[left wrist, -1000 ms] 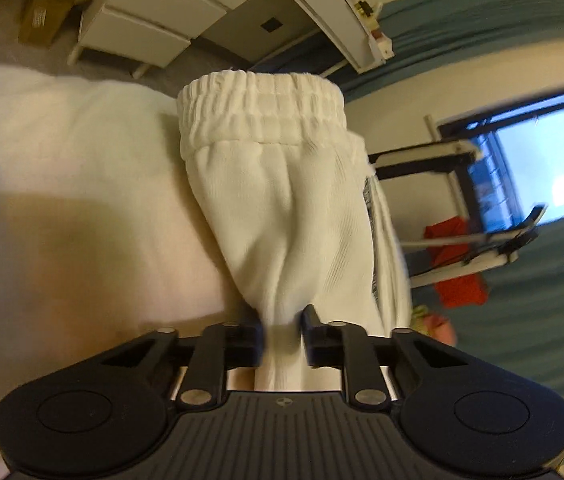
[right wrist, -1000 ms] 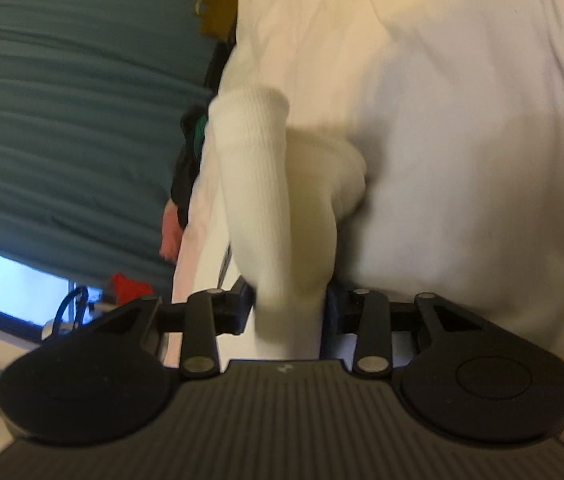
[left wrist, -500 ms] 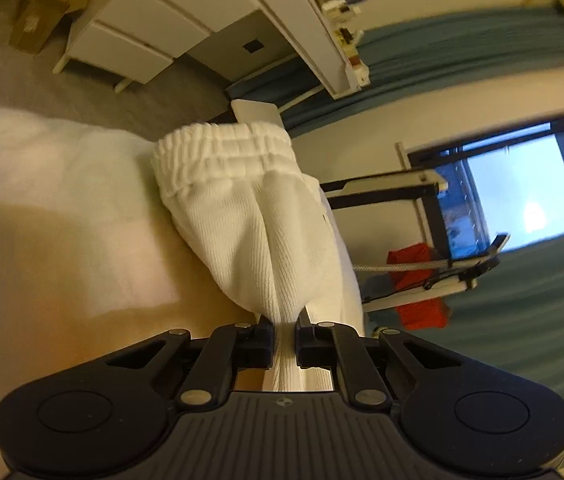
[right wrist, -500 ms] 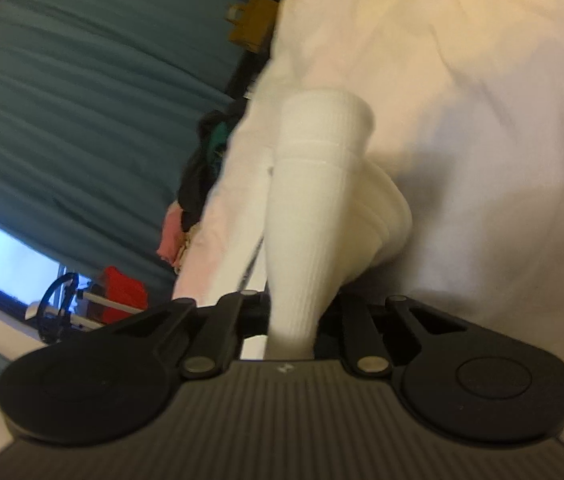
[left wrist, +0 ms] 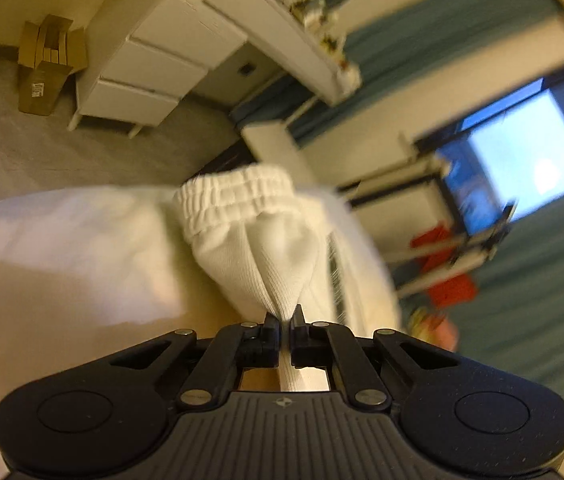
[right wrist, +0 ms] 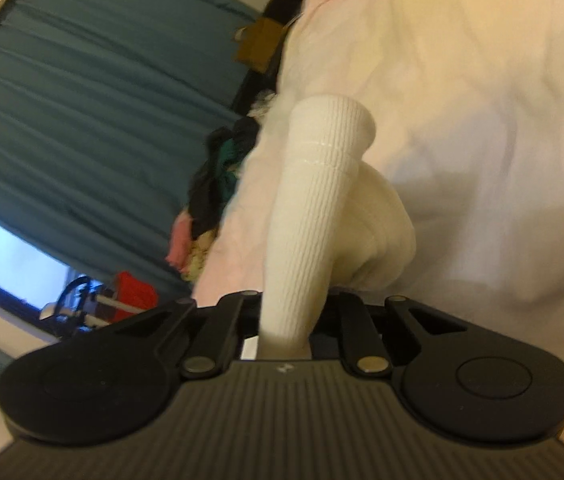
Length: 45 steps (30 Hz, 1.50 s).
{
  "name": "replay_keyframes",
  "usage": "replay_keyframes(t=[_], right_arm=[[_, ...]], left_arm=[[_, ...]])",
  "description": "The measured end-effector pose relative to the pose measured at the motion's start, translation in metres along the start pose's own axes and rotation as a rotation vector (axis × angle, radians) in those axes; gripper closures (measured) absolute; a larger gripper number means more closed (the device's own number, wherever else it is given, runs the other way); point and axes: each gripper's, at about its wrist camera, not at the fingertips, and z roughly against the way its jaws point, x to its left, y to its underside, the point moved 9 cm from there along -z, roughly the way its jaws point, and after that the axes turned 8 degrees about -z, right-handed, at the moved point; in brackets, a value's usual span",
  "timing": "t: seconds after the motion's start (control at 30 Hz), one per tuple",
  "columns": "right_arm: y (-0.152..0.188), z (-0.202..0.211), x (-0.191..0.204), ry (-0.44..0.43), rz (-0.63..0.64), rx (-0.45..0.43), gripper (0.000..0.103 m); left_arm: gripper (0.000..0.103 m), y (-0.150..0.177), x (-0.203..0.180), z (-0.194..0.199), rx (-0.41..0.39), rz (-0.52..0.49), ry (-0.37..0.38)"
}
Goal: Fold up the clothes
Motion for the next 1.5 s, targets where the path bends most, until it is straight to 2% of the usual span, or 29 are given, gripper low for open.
replay_keyframes(t=[0.13, 0.2, 0.23, 0.3, 0.33, 0.37, 0.4, 0.47, 0.5, 0.57, 0.67, 0.73, 0.8, 0.9, 0.97, 1.07, 1.17, 1.23, 1.37, 1.5], right_arm=[[0.004, -0.013, -0.029, 0.056, -0.088, 0.051, 0.088], [0.004, -0.018, -0.038, 0.055, -0.139, 0.073, 0.087], [0.005, -0.019, -0.041, 0.047, -0.16, 0.084, 0.085], [0.005, -0.022, -0.046, 0.042, -0.177, 0.096, 0.079], [0.005, -0.023, -0.046, 0.037, -0.178, 0.104, 0.073], [0.007, -0.026, -0.045, 0.026, -0.179, 0.116, 0.064], [0.009, -0.03, -0.045, 0.011, -0.18, 0.131, 0.06], [0.009, -0.031, -0.045, -0.029, -0.18, 0.164, 0.041], [0.009, -0.032, -0.043, -0.042, -0.169, 0.175, 0.039], [0.008, -0.033, -0.036, -0.069, -0.137, 0.177, 0.038], [0.001, -0.031, -0.021, -0.143, -0.101, 0.136, 0.038], [-0.004, -0.029, -0.013, -0.198, -0.105, 0.107, 0.038], [-0.006, -0.028, -0.01, -0.211, -0.086, 0.087, 0.038], [-0.005, -0.042, -0.021, -0.125, -0.078, 0.089, 0.038], [0.0, -0.054, -0.039, -0.021, -0.095, 0.143, 0.043], [-0.001, -0.056, -0.045, -0.041, -0.08, 0.167, 0.045], [-0.004, -0.055, -0.044, -0.039, -0.11, 0.153, 0.045], [-0.004, -0.055, -0.041, -0.03, -0.088, 0.143, 0.045], [-0.005, -0.054, -0.039, -0.002, -0.048, 0.1, 0.059], [-0.011, -0.044, -0.033, 0.059, 0.04, 0.07, 0.07]], left_arm=[[0.088, 0.014, 0.007, 0.002, 0.056, -0.121, -0.106], [0.072, 0.016, 0.007, 0.005, 0.052, -0.165, -0.147], [0.069, 0.017, 0.007, 0.007, 0.05, -0.187, -0.167], [0.056, 0.019, 0.006, 0.011, 0.046, -0.232, -0.208], [0.052, 0.02, 0.006, 0.013, 0.043, -0.254, -0.229], [0.043, 0.021, 0.006, 0.015, 0.041, -0.276, -0.249], [0.039, 0.021, 0.004, 0.017, 0.032, -0.302, -0.267], [0.034, 0.019, -0.006, 0.022, 0.002, -0.352, -0.278], [0.03, 0.02, -0.013, 0.025, -0.012, -0.375, -0.274], [0.027, 0.021, -0.026, 0.031, -0.042, -0.422, -0.265], [0.024, 0.023, -0.047, 0.038, -0.085, -0.498, -0.249], [0.023, 0.031, -0.066, 0.034, -0.096, -0.583, -0.216], [0.023, 0.043, -0.085, 0.029, -0.104, -0.665, -0.175], [0.023, 0.07, -0.115, 0.018, -0.093, -0.779, -0.091], [0.022, 0.089, -0.134, 0.009, -0.083, -0.85, -0.039], [0.022, 0.116, -0.164, -0.009, -0.071, -0.957, 0.032], [0.022, 0.139, -0.186, -0.03, -0.048, -1.005, 0.079], [0.022, 0.153, -0.194, -0.042, -0.034, -1.009, 0.092], [0.021, 0.188, -0.191, -0.067, 0.039, -1.031, 0.099], [0.02, 0.225, -0.175, -0.088, 0.109, -1.194, 0.007]])
